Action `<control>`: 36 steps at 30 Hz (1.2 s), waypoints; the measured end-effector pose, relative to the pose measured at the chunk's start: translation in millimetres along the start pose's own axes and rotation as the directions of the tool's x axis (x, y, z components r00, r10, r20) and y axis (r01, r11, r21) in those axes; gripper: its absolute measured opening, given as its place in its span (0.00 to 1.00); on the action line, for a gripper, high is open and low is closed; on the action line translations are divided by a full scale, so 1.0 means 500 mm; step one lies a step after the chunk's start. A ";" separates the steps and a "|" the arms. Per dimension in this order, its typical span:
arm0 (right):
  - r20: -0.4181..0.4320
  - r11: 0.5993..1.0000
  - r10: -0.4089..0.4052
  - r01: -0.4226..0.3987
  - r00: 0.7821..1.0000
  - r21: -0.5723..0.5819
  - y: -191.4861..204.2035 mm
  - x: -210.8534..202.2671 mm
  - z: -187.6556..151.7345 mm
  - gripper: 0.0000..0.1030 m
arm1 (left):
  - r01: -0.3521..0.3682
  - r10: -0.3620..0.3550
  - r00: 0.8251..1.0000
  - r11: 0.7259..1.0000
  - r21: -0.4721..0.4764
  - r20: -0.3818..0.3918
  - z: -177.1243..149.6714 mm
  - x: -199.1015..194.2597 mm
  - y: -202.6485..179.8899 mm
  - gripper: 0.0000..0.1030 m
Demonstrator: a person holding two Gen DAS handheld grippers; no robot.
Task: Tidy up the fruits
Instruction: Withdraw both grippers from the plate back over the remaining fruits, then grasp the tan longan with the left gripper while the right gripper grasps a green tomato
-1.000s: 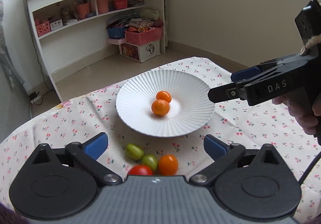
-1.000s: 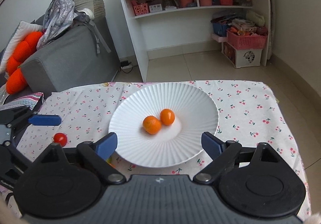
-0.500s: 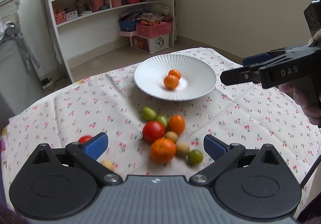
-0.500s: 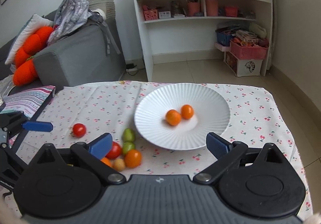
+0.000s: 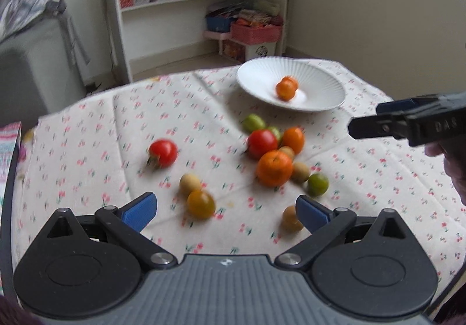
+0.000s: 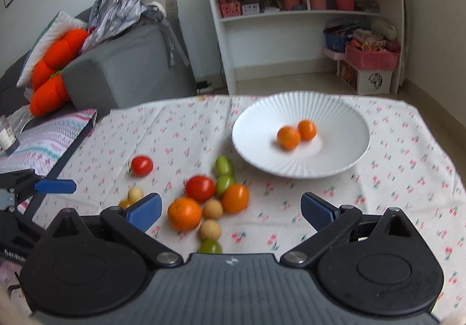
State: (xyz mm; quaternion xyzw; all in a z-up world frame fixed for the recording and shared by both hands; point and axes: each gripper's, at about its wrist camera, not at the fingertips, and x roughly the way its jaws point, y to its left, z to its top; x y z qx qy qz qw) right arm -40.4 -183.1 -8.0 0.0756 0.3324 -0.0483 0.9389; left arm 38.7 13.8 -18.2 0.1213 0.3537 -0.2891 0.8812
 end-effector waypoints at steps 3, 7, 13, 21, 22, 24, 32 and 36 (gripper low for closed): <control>-0.036 1.000 -0.016 0.016 0.999 -0.016 0.008 0.008 -0.022 0.98 | -0.007 0.007 0.999 1.000 -0.017 -0.033 -0.017 0.010 0.012 0.92; -0.083 1.000 -0.009 0.007 0.997 -0.022 0.017 0.023 -0.043 0.98 | 0.001 -0.003 0.998 0.999 -0.038 -0.066 -0.032 0.023 0.024 0.92; -0.146 0.998 -0.010 0.001 0.989 -0.059 0.029 0.051 -0.069 0.96 | -0.007 0.005 0.997 1.000 -0.016 -0.082 -0.049 0.042 0.020 0.92; -0.196 0.999 -0.011 0.001 0.981 -0.050 0.026 0.079 -0.082 0.83 | 0.041 -0.028 0.990 0.995 0.091 -0.136 -0.069 0.069 -0.033 0.92; -0.195 0.999 -0.009 -0.002 0.981 -0.054 0.027 0.080 -0.083 0.82 | 0.048 -0.034 0.990 0.993 0.104 -0.138 -0.071 0.070 -0.041 0.92; -0.190 0.996 -0.015 -0.002 0.982 -0.088 0.035 0.085 -0.083 0.80 | 0.067 -0.052 0.989 0.992 0.108 -0.135 -0.070 0.070 -0.052 0.92; -0.188 0.984 -0.016 -0.018 0.982 -0.179 0.058 0.095 -0.075 0.61 | 0.123 -0.112 0.986 0.988 0.096 -0.120 -0.061 0.079 -0.086 0.83; -0.188 0.985 -0.012 -0.020 0.982 -0.171 0.059 0.102 -0.070 0.51 | 0.133 -0.123 0.987 0.987 0.094 -0.103 -0.055 0.083 -0.093 0.73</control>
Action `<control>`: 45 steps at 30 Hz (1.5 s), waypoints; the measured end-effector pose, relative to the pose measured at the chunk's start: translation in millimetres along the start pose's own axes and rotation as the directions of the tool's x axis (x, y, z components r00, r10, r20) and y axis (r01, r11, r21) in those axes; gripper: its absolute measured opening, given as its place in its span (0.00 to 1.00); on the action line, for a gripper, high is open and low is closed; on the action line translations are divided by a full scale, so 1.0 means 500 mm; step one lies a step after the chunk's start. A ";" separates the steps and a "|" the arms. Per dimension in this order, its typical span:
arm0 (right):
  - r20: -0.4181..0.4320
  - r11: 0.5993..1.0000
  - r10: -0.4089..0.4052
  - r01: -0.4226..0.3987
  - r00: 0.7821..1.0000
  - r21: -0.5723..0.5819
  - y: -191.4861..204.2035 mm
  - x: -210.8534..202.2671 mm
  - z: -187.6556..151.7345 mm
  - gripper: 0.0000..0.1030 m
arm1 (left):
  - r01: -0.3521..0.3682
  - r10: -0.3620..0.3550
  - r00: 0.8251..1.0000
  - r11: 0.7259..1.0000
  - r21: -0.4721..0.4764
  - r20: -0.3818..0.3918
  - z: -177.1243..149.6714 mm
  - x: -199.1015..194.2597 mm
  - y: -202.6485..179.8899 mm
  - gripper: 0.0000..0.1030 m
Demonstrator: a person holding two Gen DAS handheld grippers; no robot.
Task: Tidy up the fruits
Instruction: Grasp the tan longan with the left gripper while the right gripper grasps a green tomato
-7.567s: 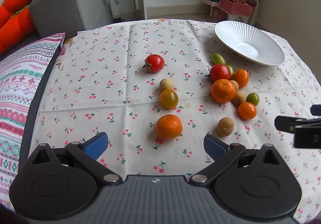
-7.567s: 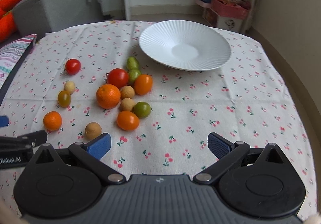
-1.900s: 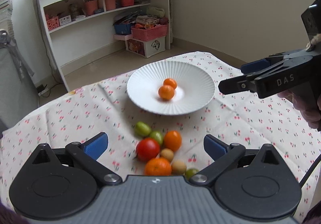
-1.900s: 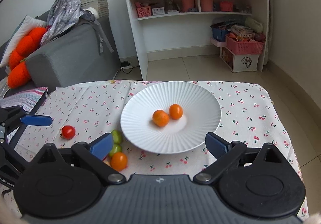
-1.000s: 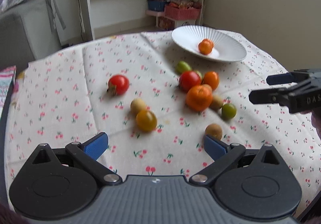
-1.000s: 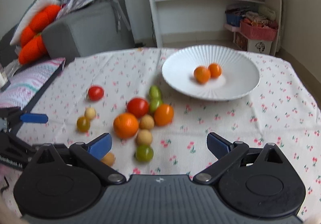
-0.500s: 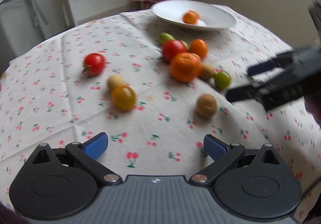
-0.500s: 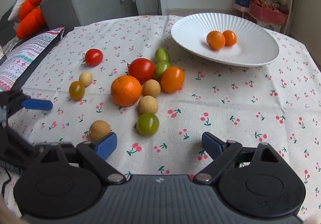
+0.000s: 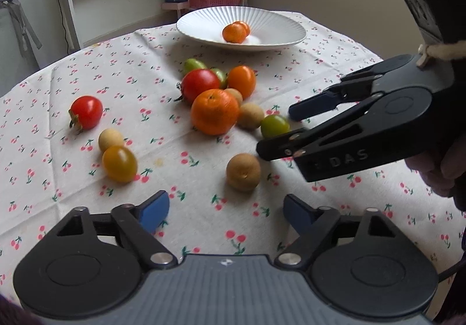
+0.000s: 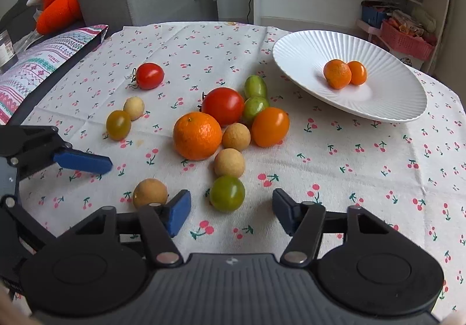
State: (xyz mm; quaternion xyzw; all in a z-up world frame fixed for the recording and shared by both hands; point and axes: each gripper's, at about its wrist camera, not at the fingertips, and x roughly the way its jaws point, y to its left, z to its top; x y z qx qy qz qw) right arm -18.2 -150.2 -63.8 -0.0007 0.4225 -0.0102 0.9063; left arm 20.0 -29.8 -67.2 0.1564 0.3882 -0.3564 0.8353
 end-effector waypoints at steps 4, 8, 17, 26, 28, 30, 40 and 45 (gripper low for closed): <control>-0.006 1.000 0.016 -0.016 1.000 0.007 0.002 0.002 0.003 0.40 | 0.001 -0.001 1.000 1.000 -0.013 0.012 0.007 0.002 -0.004 0.63; -0.008 1.000 0.024 -0.025 1.000 -0.008 0.006 0.000 0.004 0.33 | 0.013 -0.013 1.000 1.000 -0.014 0.021 0.015 0.002 -0.009 0.44; -0.018 1.000 0.025 -0.025 1.000 0.006 -0.003 -0.001 0.003 0.23 | 0.018 -0.018 1.000 1.000 -0.009 0.022 0.022 0.007 -0.016 0.17; -0.019 0.999 0.034 -0.034 0.999 0.006 -0.009 -0.009 0.005 0.22 | -0.002 0.002 1.000 1.000 0.008 0.030 0.027 0.007 -0.023 0.13; -0.015 0.999 0.036 -0.036 0.999 0.015 -0.013 -0.013 0.008 0.22 | -0.005 0.005 1.000 1.000 0.006 0.029 0.028 0.006 -0.020 0.13; -0.006 0.999 0.039 -0.039 0.999 0.023 -0.017 -0.020 0.011 0.22 | -0.009 0.009 0.999 1.000 0.001 0.034 0.029 0.003 -0.018 0.13; 0.064 0.994 0.000 -0.006 0.998 0.107 -0.072 -0.052 0.039 0.22 | 0.004 -0.001 0.997 0.999 -0.040 0.073 0.062 -0.012 -0.017 0.13; 0.105 0.988 -0.047 0.031 0.993 0.152 -0.113 -0.058 0.058 0.22 | 0.014 -0.008 0.995 0.998 -0.059 0.102 0.094 -0.012 -0.018 0.13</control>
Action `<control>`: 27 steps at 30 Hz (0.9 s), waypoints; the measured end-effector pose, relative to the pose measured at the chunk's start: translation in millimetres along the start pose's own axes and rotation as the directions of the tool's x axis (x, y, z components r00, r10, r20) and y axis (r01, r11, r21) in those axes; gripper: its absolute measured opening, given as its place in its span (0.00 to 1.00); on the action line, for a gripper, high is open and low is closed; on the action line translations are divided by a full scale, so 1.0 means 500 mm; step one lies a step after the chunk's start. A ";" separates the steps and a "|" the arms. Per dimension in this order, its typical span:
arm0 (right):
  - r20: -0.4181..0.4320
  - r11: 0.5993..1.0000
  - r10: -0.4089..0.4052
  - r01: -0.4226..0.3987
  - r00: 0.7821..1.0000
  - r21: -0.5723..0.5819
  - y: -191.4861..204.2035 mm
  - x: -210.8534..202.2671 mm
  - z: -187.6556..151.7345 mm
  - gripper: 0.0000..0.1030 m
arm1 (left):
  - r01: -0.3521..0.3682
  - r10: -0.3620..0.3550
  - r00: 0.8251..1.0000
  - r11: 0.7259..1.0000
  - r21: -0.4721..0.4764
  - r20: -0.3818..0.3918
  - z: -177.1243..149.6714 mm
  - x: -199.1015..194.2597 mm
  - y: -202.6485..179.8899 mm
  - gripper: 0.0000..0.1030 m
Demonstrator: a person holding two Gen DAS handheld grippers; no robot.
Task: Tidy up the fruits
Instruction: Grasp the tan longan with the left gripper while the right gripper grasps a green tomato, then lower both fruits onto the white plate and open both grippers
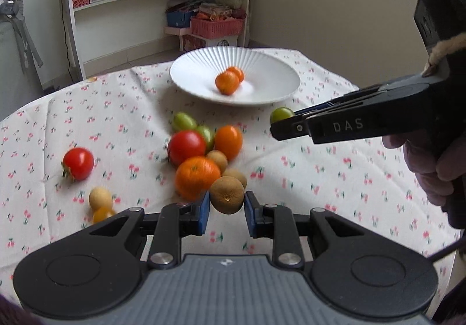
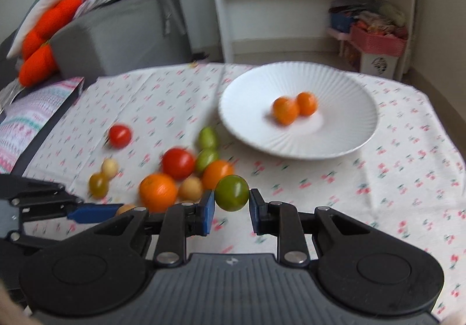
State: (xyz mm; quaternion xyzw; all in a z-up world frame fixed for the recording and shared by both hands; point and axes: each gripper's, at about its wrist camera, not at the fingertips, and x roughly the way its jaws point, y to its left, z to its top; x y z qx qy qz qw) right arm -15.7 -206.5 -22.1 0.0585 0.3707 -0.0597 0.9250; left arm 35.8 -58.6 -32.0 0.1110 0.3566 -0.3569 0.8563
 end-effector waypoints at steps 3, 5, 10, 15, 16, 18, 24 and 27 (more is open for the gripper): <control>0.012 1.000 -0.008 0.008 1.000 0.027 -0.022 0.004 0.014 0.22 | 0.009 -0.009 1.000 0.999 -0.031 0.005 0.024 0.012 0.002 0.13; 0.026 1.000 -0.018 0.017 1.000 0.022 -0.033 0.006 0.023 0.22 | 0.006 -0.006 1.000 1.000 -0.020 0.008 0.040 0.024 -0.002 0.13; 0.038 0.998 -0.032 0.030 0.999 0.054 -0.067 0.020 0.043 0.22 | -0.028 0.027 0.999 0.999 0.045 0.019 0.087 0.066 -0.010 0.13; 0.047 0.998 -0.049 0.047 0.998 0.042 -0.095 0.040 0.060 0.22 | -0.035 0.033 0.999 0.997 0.069 0.033 0.143 0.110 0.002 0.13; 0.050 0.998 -0.054 0.052 0.997 0.038 -0.101 0.046 0.062 0.22 | -0.039 0.036 0.999 0.996 0.075 0.034 0.152 0.119 0.003 0.13; 0.052 0.998 -0.063 0.062 0.997 0.024 -0.109 0.056 0.064 0.22 | -0.046 0.044 0.999 0.995 0.086 0.030 0.172 0.141 0.009 0.13; 0.054 0.997 -0.074 0.074 0.996 -0.010 -0.130 0.088 0.072 0.22 | -0.057 0.056 0.998 0.996 0.073 0.021 0.232 0.209 0.034 0.13; 0.056 0.997 -0.077 0.079 0.995 -0.020 -0.140 0.103 0.075 0.22 | -0.052 0.051 0.999 0.997 0.063 0.017 0.259 0.237 0.042 0.13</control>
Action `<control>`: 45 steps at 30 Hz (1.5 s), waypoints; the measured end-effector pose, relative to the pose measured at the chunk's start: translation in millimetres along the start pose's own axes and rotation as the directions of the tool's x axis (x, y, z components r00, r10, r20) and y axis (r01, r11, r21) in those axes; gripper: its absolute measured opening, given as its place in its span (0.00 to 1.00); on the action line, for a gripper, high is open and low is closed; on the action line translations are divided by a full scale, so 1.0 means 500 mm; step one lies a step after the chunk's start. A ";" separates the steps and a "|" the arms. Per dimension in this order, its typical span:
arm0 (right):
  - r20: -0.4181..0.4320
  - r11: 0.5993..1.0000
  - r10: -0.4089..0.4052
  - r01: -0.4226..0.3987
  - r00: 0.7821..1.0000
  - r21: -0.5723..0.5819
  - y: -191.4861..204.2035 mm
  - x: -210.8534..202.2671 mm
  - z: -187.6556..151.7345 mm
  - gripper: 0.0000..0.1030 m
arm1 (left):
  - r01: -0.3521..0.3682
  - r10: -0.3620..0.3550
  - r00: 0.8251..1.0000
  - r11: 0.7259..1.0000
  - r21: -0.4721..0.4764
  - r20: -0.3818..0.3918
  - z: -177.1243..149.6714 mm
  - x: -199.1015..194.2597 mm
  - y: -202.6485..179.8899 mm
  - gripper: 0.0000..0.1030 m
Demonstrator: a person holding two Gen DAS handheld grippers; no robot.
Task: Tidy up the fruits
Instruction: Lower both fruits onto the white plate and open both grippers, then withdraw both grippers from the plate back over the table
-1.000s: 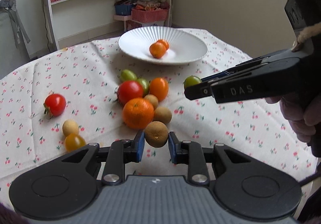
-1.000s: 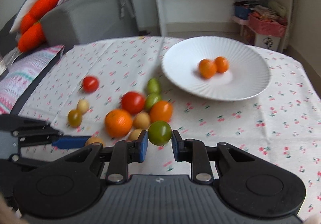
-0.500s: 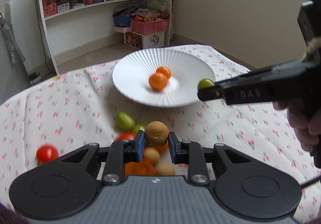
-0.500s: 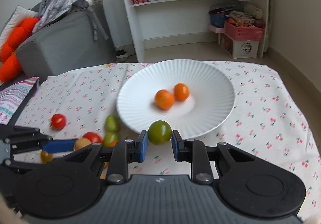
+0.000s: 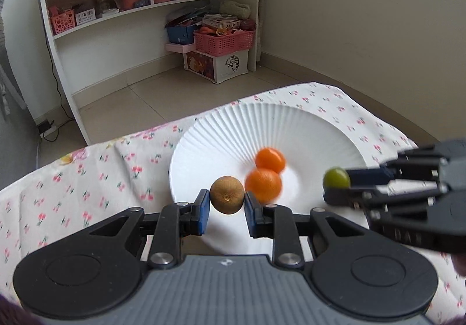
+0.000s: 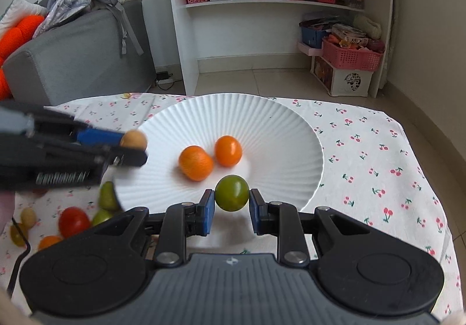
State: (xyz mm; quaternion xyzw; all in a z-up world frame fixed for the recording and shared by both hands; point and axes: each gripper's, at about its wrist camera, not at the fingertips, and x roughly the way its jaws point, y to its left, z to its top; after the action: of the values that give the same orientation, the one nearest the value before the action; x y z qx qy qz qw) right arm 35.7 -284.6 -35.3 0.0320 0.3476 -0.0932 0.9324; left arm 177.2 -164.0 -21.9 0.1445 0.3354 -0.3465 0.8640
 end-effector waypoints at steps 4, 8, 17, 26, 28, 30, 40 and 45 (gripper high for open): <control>0.009 1.000 -0.009 0.009 1.000 -0.022 -0.006 0.011 0.003 0.22 | 0.017 -0.017 1.000 1.000 -0.012 -0.010 0.029 0.035 0.009 0.13; 0.011 0.999 -0.009 0.009 1.000 -0.036 -0.009 0.020 0.007 0.22 | 0.041 -0.042 0.999 0.999 -0.030 -0.031 0.046 0.065 0.014 0.13; 0.006 0.999 0.010 -0.010 1.000 -0.038 -0.009 0.035 0.010 0.22 | 0.049 -0.052 0.995 0.998 -0.036 -0.086 0.061 0.103 0.022 0.13; 0.013 0.999 0.005 -0.005 1.000 -0.048 -0.009 0.029 0.006 0.28 | 0.047 -0.050 0.996 0.998 -0.040 -0.079 0.062 0.101 0.019 0.17; 0.010 0.999 0.008 -0.008 1.000 -0.047 -0.012 0.024 0.007 0.35 | 0.051 -0.054 0.996 0.998 -0.041 -0.072 0.059 0.091 0.021 0.20; 0.006 0.999 0.005 -0.005 1.000 -0.040 -0.014 0.020 0.009 0.39 | 0.048 -0.051 0.996 0.998 -0.049 -0.070 0.055 0.079 0.023 0.26; -0.030 0.999 -0.022 0.020 0.999 -0.044 0.002 -0.018 0.020 0.63 | 0.012 -0.014 0.999 0.999 -0.044 -0.036 0.023 -0.021 0.023 0.54; -0.023 0.998 -0.032 0.030 0.999 -0.060 0.015 -0.052 0.022 0.72 | -0.008 0.007 1.000 0.999 -0.046 -0.029 -0.006 -0.084 0.021 0.66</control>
State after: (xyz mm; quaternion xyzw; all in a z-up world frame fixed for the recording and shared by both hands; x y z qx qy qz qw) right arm 24.8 -274.5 -10.0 -0.0001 0.3617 -0.0969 0.9273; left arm 160.6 -134.1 4.5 0.1309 0.3551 -0.3335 0.8634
